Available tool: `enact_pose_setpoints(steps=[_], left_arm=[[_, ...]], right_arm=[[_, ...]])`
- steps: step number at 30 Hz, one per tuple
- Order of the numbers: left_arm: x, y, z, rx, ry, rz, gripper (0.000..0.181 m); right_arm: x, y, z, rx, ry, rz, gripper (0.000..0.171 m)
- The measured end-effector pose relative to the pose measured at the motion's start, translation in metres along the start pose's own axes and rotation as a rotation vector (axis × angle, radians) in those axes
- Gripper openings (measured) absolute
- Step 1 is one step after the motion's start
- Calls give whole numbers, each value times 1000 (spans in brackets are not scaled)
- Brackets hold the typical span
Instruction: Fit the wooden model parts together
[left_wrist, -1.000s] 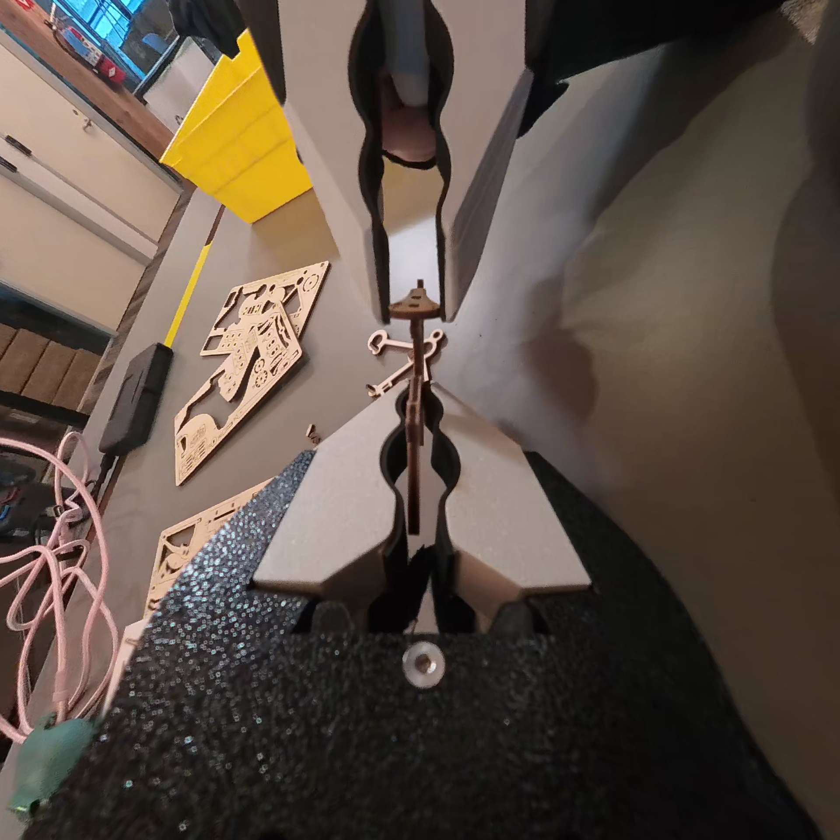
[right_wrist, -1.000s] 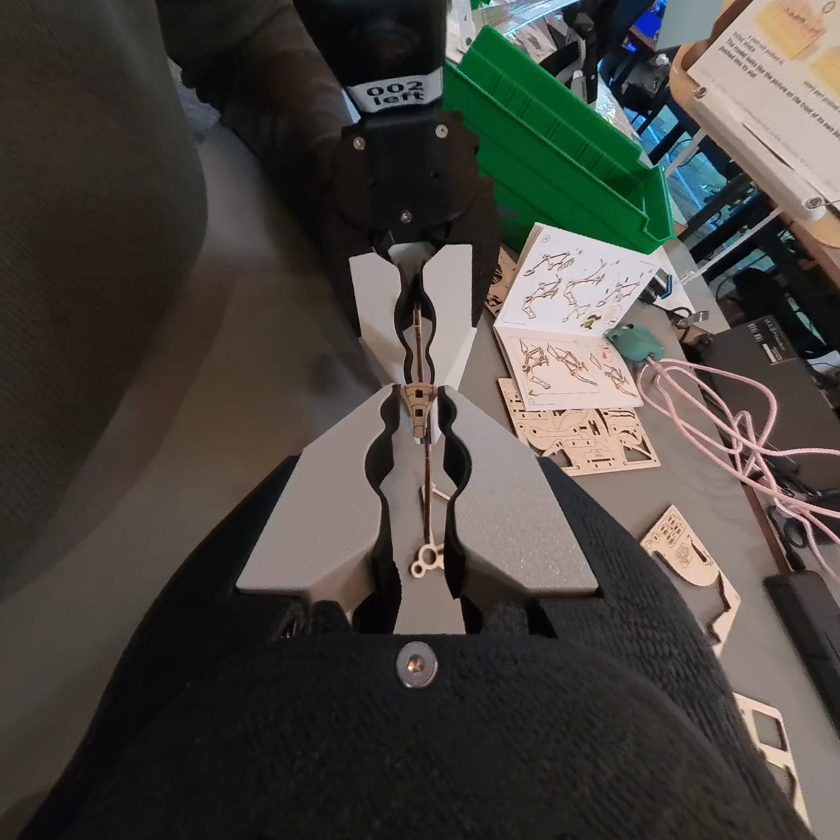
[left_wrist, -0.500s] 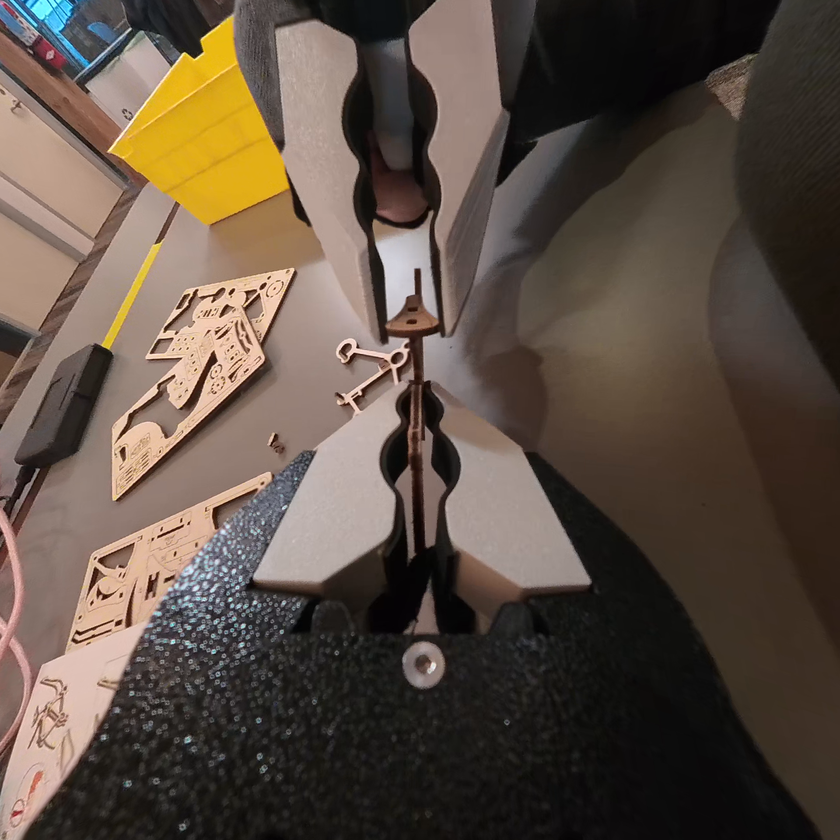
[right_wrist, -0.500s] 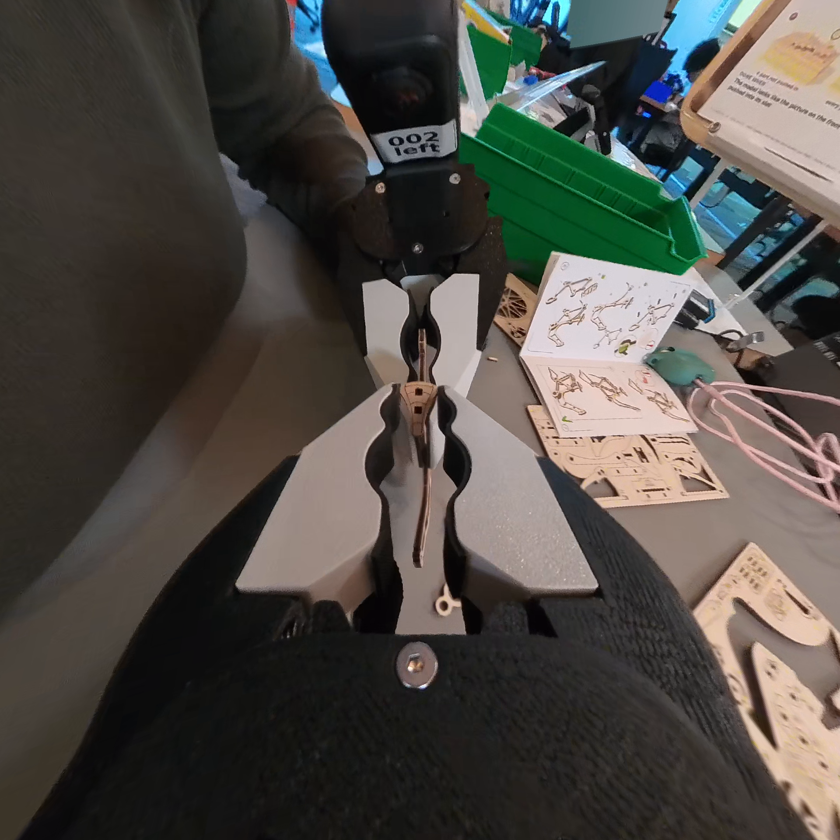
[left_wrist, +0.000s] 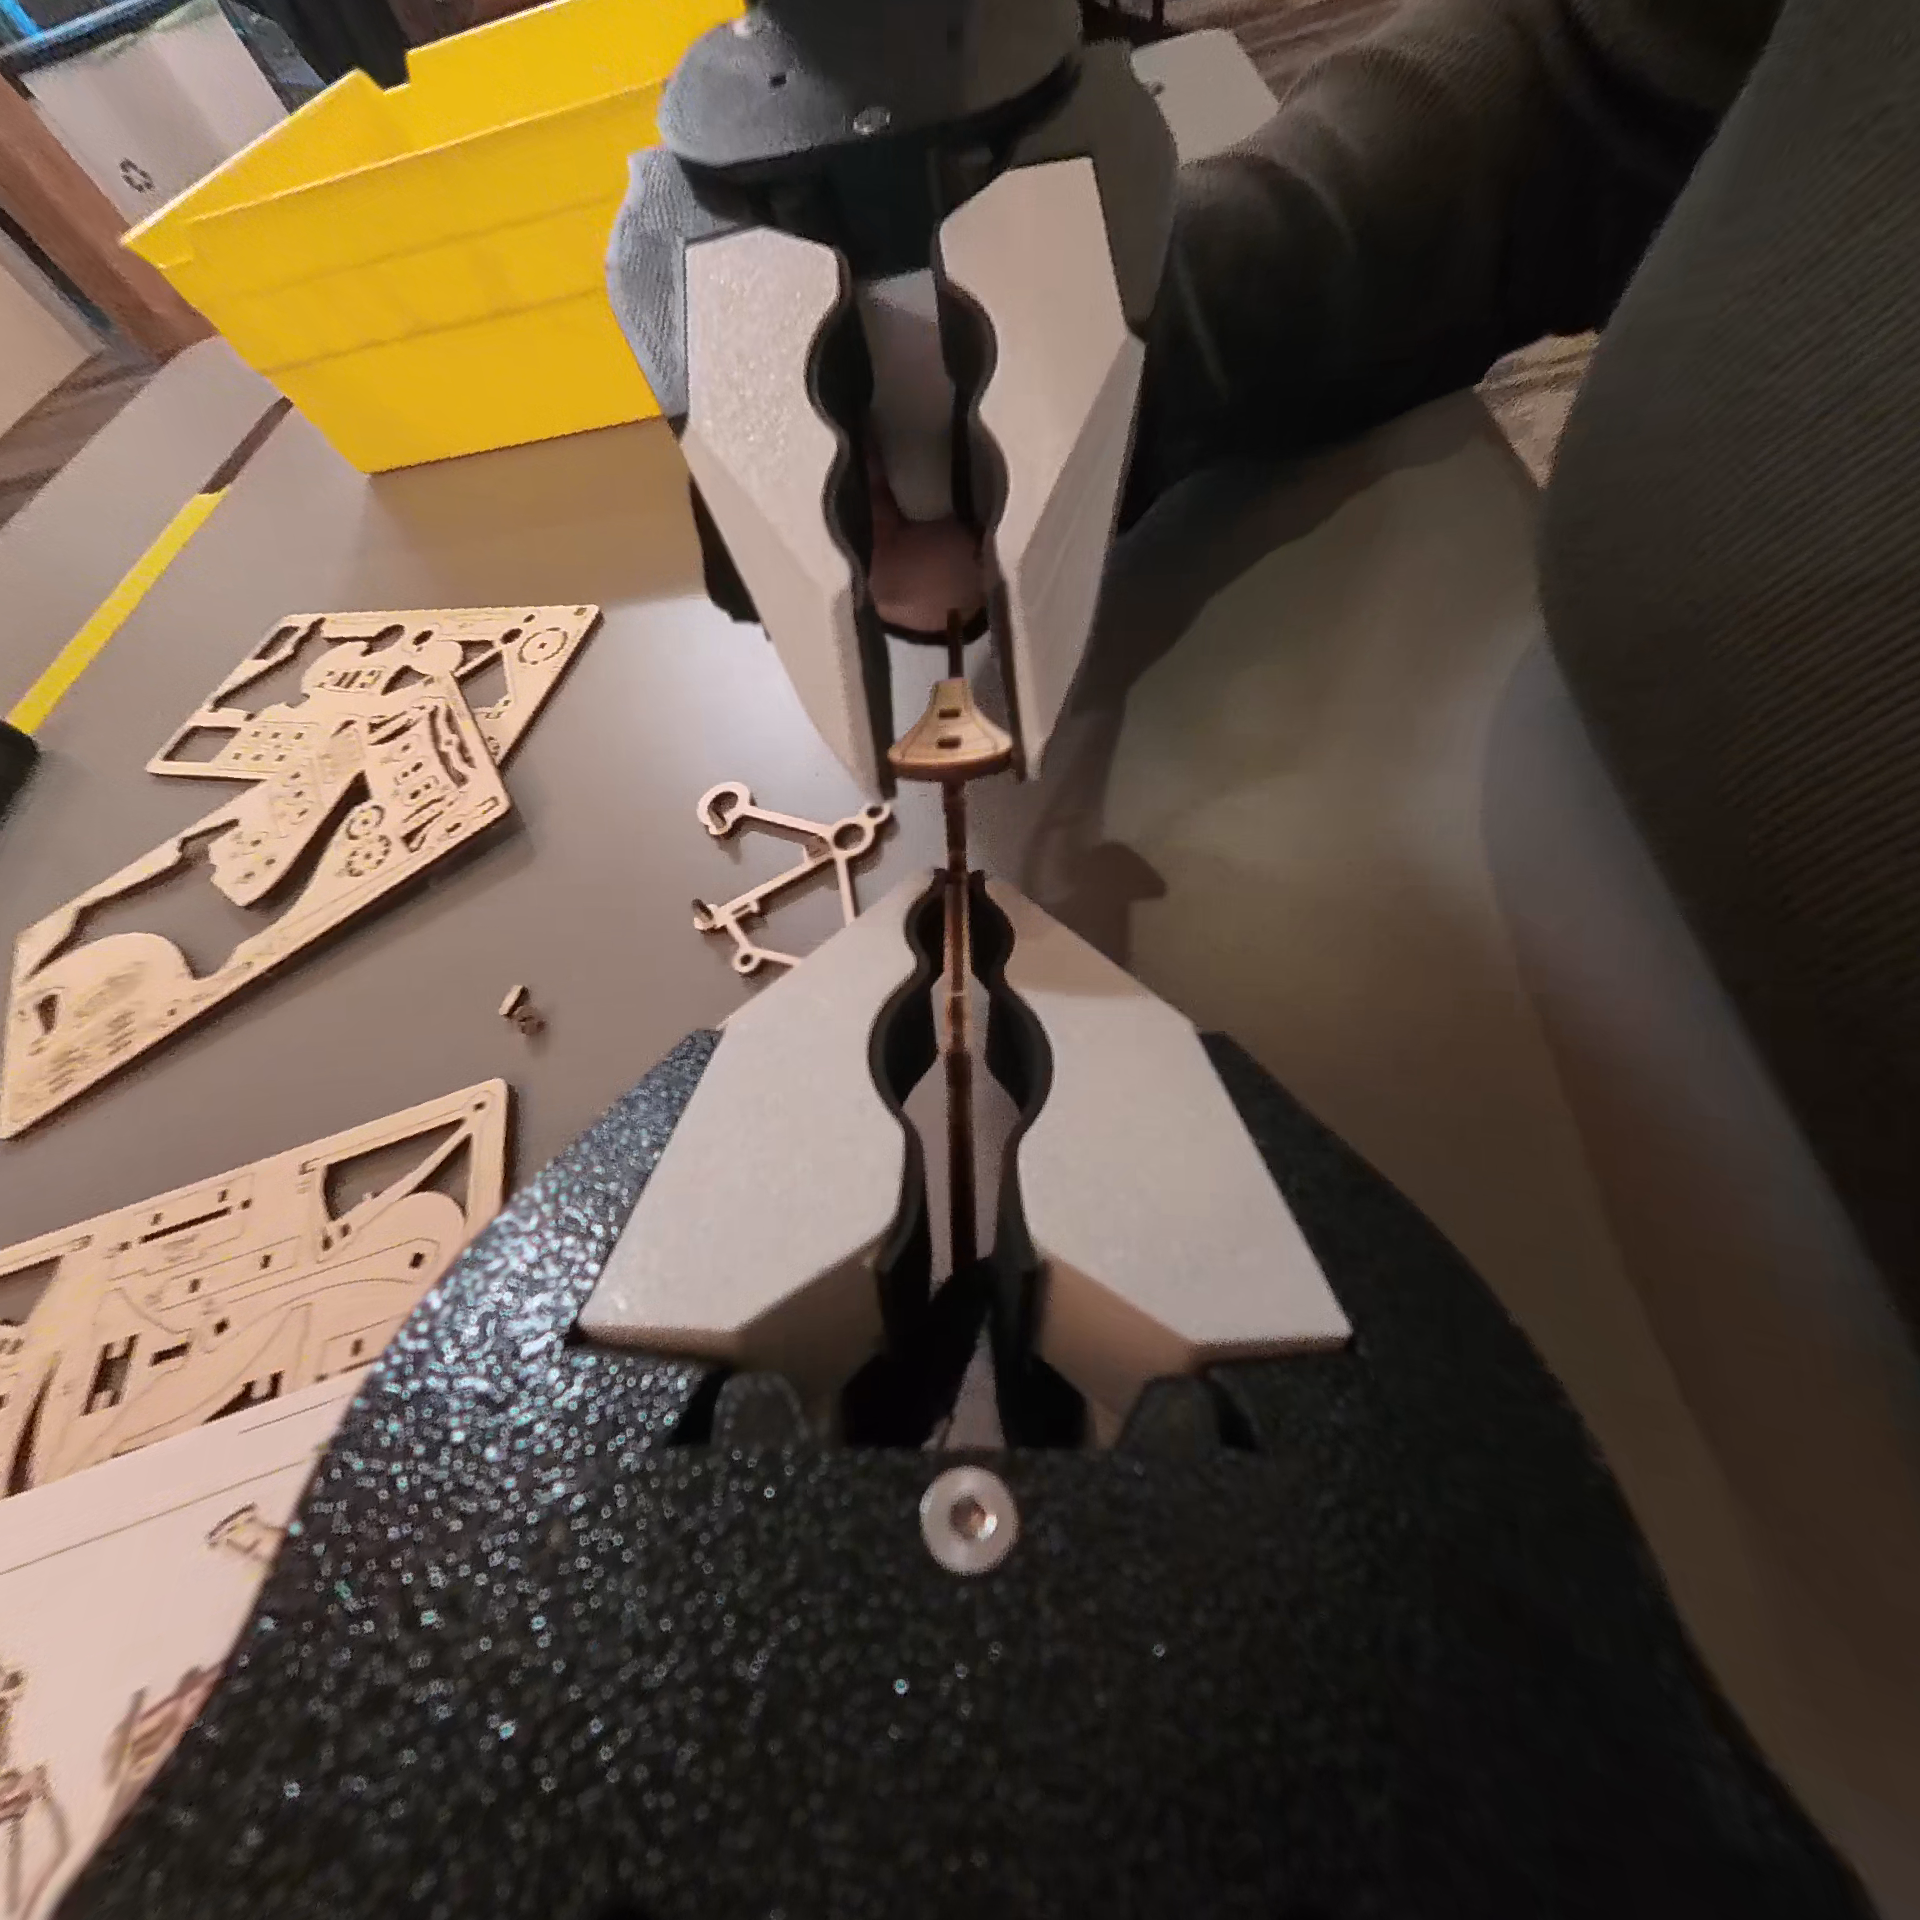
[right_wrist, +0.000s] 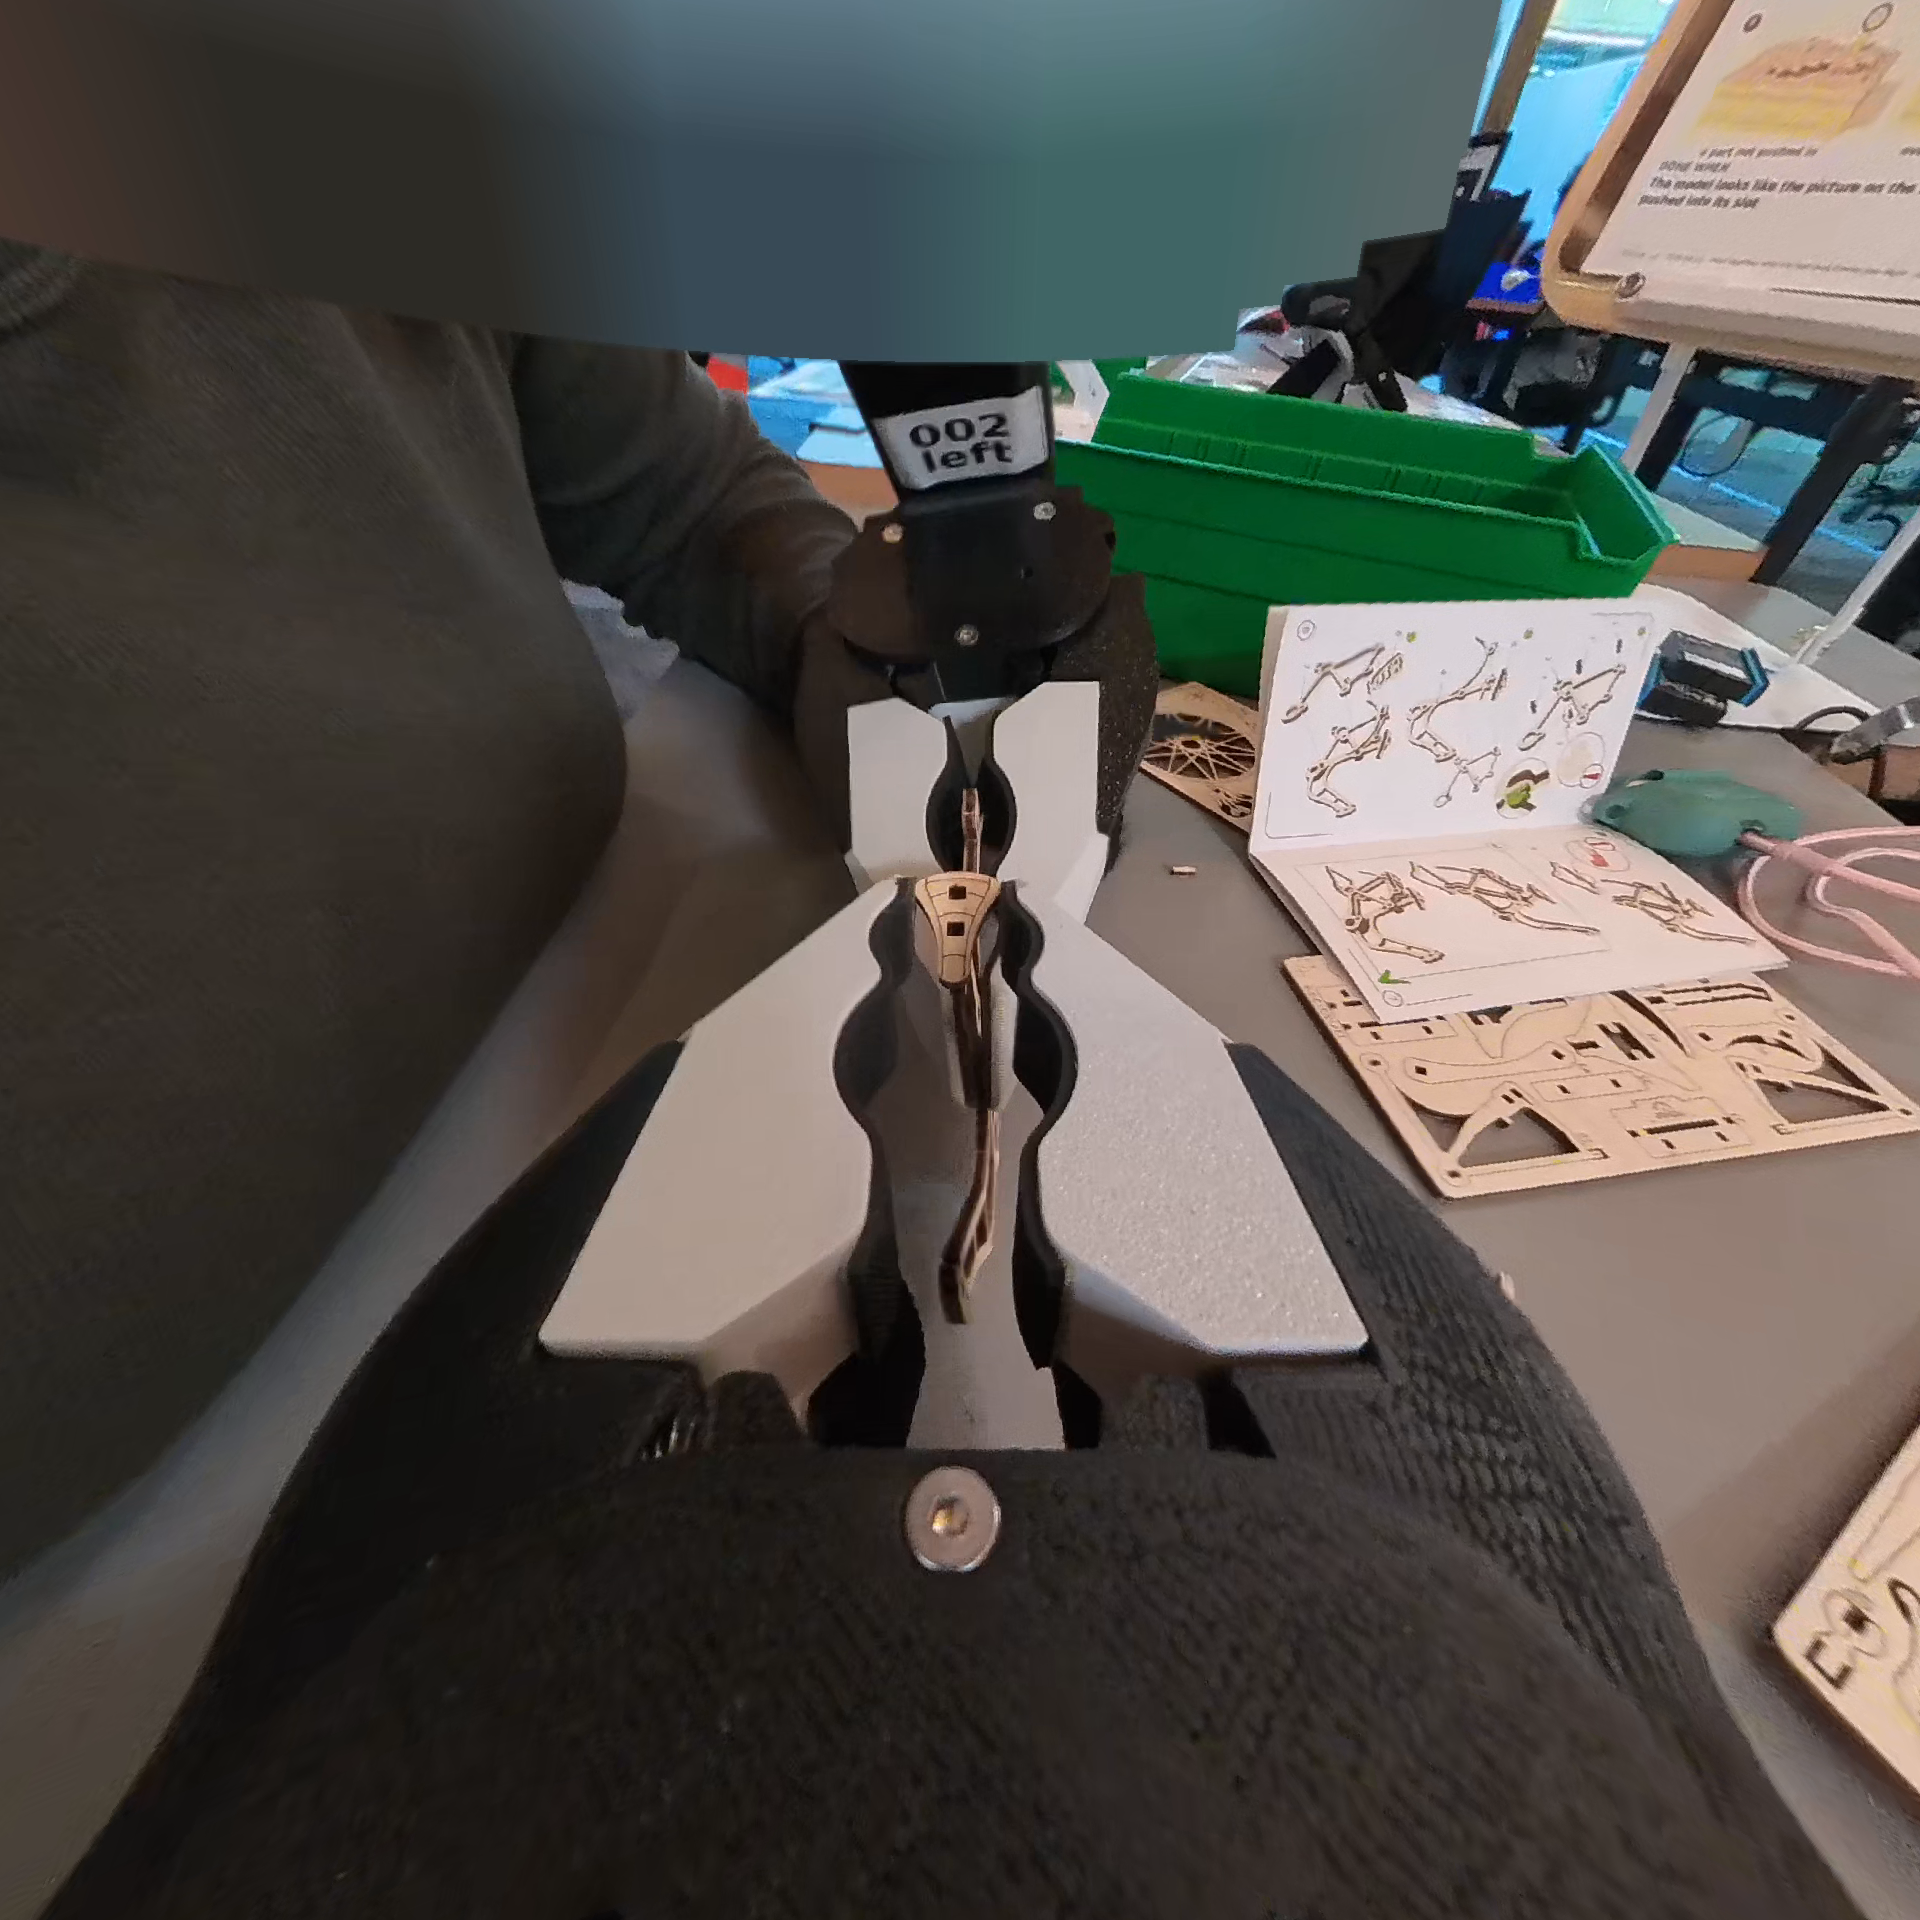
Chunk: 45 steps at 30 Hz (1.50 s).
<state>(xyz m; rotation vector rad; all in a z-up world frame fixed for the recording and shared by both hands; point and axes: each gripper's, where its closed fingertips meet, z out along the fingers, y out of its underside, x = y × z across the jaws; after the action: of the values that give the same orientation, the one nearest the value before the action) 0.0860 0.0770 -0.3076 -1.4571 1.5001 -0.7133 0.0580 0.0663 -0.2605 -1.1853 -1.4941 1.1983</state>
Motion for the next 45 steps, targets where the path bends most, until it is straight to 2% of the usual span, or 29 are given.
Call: enact_pose_setpoints(steps=[9,17,25,45], left_arm=[[7,2,0,25,89,-108,0],[5,3,1,17,85,-127,0],[6,-4,0,61,100,-179,0],[11,-1,2,28,165,-234,0]], right_arm=[[3,2,3,56,-19,113,14],[6,4,3,45,-12,144,14],[5,0,3,73,-21,164,14],[5,6,5,24,-9,151,15]])
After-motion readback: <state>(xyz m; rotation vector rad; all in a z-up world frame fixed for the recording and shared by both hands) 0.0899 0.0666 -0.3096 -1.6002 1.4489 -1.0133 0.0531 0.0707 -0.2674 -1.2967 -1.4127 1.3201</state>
